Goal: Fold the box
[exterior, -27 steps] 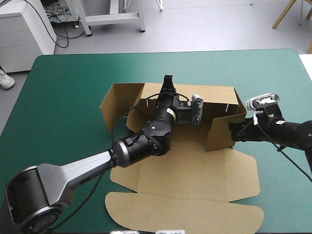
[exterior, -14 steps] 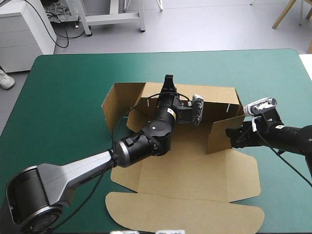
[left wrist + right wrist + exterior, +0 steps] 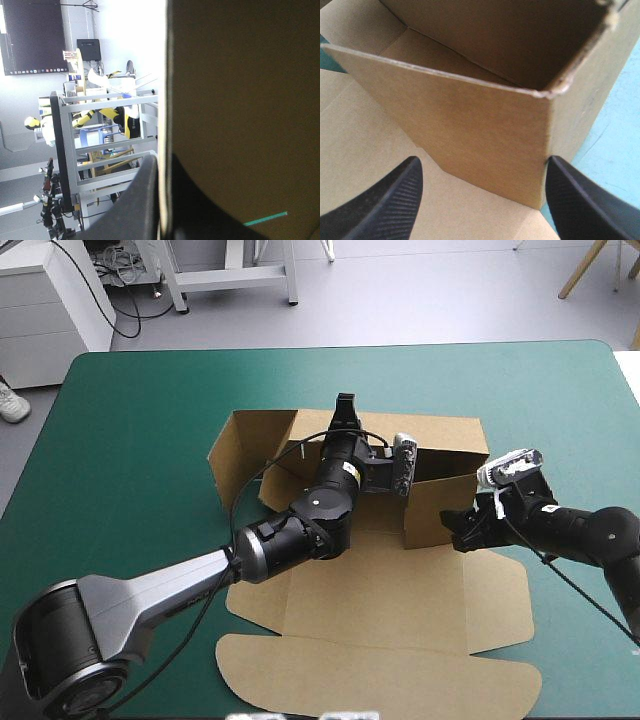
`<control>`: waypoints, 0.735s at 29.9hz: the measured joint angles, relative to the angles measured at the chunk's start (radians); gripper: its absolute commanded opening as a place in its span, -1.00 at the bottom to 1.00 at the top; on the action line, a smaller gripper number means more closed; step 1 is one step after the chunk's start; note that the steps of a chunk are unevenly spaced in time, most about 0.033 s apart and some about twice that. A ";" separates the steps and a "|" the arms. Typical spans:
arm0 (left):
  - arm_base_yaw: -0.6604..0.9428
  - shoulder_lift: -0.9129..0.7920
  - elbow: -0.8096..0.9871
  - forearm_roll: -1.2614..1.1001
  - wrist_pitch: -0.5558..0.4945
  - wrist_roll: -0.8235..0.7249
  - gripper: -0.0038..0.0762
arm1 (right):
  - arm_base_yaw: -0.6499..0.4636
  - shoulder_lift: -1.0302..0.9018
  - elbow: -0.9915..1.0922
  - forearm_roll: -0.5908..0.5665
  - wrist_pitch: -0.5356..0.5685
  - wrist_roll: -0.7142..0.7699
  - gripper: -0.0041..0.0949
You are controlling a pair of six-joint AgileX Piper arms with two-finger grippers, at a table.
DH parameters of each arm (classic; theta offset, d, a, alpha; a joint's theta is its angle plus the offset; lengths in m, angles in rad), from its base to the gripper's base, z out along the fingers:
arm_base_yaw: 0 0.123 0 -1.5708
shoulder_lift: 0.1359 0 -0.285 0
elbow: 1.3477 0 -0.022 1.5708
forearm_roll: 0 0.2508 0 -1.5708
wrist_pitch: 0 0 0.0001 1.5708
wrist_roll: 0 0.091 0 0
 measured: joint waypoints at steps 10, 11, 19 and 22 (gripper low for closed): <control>0.002 0.000 0.000 -0.007 0.030 0.000 -0.93 | 0.100 0.025 0.006 0.011 -0.187 0.043 0.38; 0.002 0.000 0.000 -0.008 0.030 0.000 -0.93 | 0.100 0.041 0.006 0.014 -0.197 0.043 0.38; 0.002 0.000 0.000 -0.010 0.022 0.000 -0.93 | 0.104 0.091 0.006 0.030 -0.275 0.038 0.38; 0.002 0.000 0.000 -0.011 0.014 0.000 -0.93 | 0.105 0.091 0.006 0.045 -0.295 0.029 0.38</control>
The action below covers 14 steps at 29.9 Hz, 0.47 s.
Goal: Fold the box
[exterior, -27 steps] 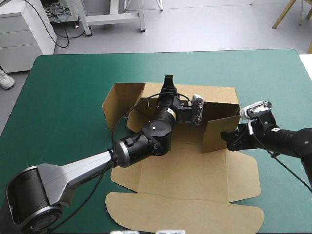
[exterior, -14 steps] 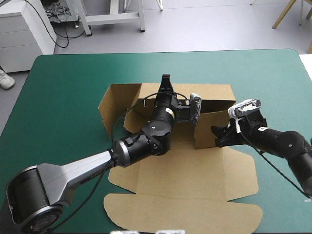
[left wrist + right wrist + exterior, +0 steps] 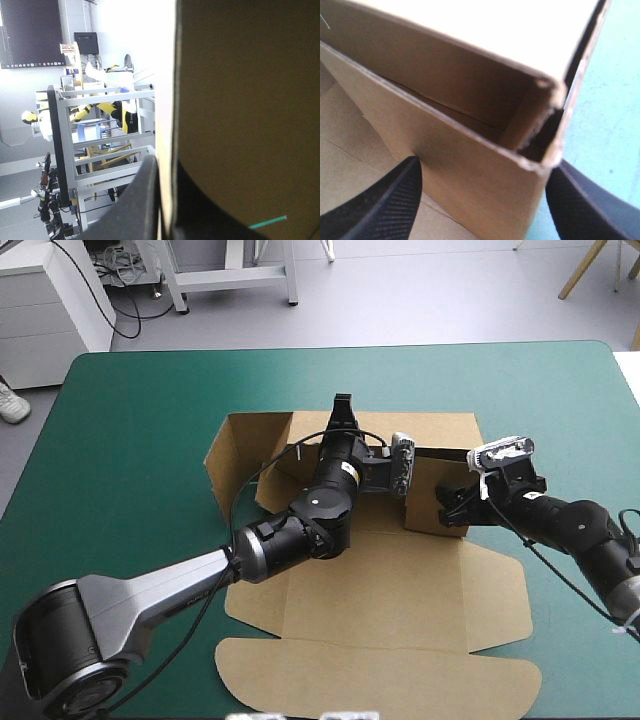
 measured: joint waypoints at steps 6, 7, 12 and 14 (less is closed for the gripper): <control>0.000 0.000 0.000 0.000 -0.005 0.000 -0.93 | 0.002 0.000 -0.001 0.043 -0.039 -0.015 0.37; 0.000 0.000 0.000 0.000 -0.006 0.000 -0.93 | 0.002 0.000 -0.005 0.057 -0.041 -0.024 0.33; 0.000 0.000 0.000 -0.002 -0.002 0.000 -0.93 | 0.002 0.000 -0.028 0.080 -0.042 -0.044 0.06; 0.000 0.000 0.000 -0.004 0.004 0.000 -0.93 | 0.002 0.001 -0.030 0.080 -0.038 -0.045 -0.06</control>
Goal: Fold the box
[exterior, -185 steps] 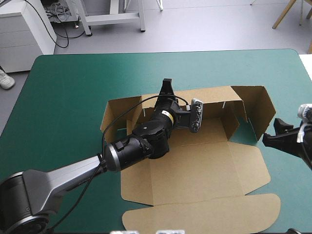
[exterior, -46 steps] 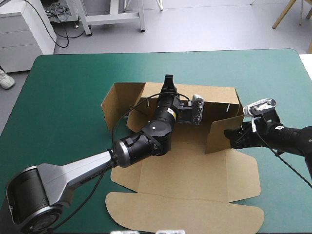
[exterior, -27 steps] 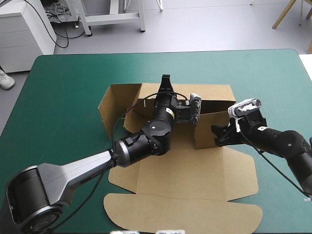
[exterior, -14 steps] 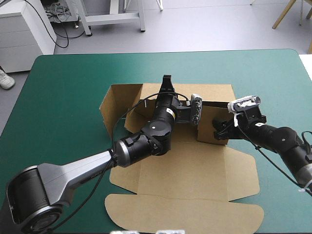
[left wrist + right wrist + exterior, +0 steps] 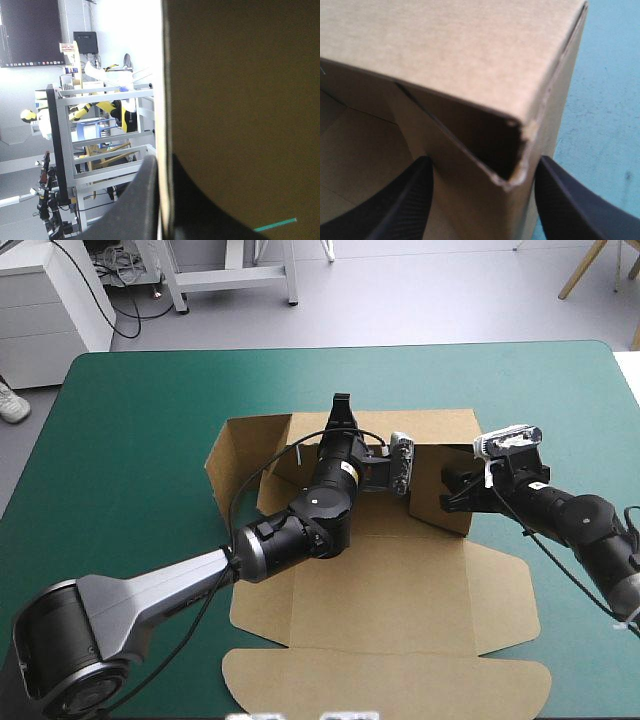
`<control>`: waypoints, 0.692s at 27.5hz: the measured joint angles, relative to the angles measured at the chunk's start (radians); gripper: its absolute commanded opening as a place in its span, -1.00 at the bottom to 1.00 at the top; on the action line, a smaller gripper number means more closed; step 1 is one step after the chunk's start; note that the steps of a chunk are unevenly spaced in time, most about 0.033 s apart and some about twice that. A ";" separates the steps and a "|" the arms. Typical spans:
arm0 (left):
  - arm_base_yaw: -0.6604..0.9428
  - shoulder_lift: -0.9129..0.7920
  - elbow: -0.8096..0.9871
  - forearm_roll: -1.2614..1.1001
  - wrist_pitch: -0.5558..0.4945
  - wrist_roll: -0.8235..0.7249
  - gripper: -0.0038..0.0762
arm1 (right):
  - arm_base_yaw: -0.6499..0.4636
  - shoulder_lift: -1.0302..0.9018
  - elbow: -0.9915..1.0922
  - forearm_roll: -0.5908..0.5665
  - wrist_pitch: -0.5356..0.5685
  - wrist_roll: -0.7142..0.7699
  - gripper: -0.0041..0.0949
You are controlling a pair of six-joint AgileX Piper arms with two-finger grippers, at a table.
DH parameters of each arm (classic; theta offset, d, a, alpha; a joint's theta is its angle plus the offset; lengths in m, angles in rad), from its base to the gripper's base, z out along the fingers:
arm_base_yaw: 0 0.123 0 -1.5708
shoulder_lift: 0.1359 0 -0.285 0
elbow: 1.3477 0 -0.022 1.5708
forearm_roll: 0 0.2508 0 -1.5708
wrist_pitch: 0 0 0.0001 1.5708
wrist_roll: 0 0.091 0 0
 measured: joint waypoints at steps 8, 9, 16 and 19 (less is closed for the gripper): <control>0.001 0.000 0.000 -0.001 0.028 0.000 -0.93 | 0.000 0.000 0.000 -0.016 0.012 -0.002 -0.56; 0.001 0.000 0.000 -0.001 0.029 0.000 -0.93 | 0.000 0.000 0.000 -0.017 0.012 -0.002 -0.64; 0.002 0.000 0.000 -0.001 0.044 -0.003 -0.93 | -0.003 0.000 0.000 -0.022 -0.005 -0.021 -0.95; 0.002 0.000 0.000 -0.001 0.040 -0.003 -0.91 | -0.003 0.000 0.000 -0.021 -0.022 -0.024 -0.96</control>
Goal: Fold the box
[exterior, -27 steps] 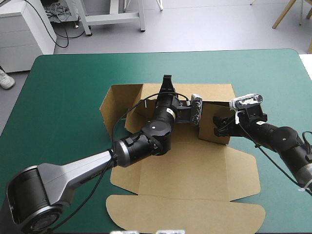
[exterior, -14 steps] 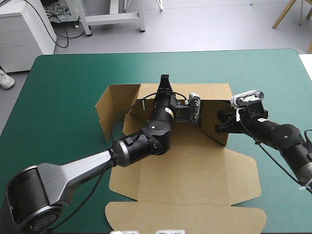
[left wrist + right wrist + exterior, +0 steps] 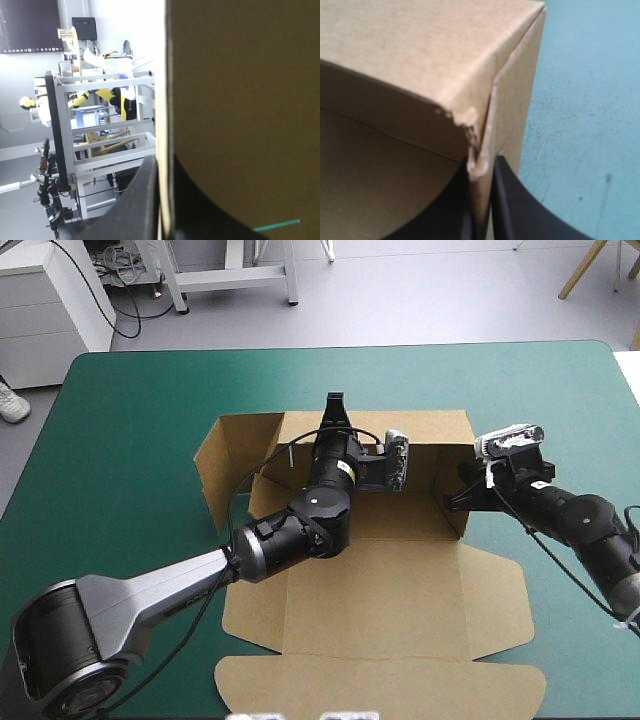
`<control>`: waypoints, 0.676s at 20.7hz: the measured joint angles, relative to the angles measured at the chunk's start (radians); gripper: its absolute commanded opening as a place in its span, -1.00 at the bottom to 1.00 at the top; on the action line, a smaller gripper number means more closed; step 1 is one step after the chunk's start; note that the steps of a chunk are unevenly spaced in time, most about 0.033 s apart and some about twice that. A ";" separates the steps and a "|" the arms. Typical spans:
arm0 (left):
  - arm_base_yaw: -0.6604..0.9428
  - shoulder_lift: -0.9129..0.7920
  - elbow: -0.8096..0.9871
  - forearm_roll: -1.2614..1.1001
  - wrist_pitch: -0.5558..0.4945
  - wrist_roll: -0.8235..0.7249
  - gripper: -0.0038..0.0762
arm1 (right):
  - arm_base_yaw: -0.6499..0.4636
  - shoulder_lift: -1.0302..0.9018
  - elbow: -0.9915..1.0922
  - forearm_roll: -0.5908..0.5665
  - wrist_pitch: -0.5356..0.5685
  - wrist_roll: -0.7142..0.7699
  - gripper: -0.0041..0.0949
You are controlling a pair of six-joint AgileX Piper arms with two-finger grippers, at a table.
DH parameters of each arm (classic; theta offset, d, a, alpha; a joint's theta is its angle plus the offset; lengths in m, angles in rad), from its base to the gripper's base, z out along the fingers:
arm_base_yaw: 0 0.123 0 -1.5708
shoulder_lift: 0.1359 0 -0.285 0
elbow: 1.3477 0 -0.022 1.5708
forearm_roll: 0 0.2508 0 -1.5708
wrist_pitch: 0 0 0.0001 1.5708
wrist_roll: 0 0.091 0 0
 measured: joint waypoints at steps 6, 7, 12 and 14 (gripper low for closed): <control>-0.016 -0.029 0.000 -0.063 -0.046 0.003 -0.37 | 0.001 0.000 -0.001 0.004 0.009 -0.015 -0.96; -0.023 -0.037 0.000 -0.065 -0.044 0.004 -0.31 | 0.001 0.000 -0.001 0.005 0.008 -0.015 -0.96; -0.100 -0.080 0.000 -0.102 -0.022 0.024 -0.29 | 0.003 0.000 -0.002 0.007 -0.004 -0.007 -0.96; -0.121 -0.088 0.000 -0.141 -0.004 0.052 -0.29 | 0.003 0.000 -0.002 0.007 -0.004 -0.007 -0.96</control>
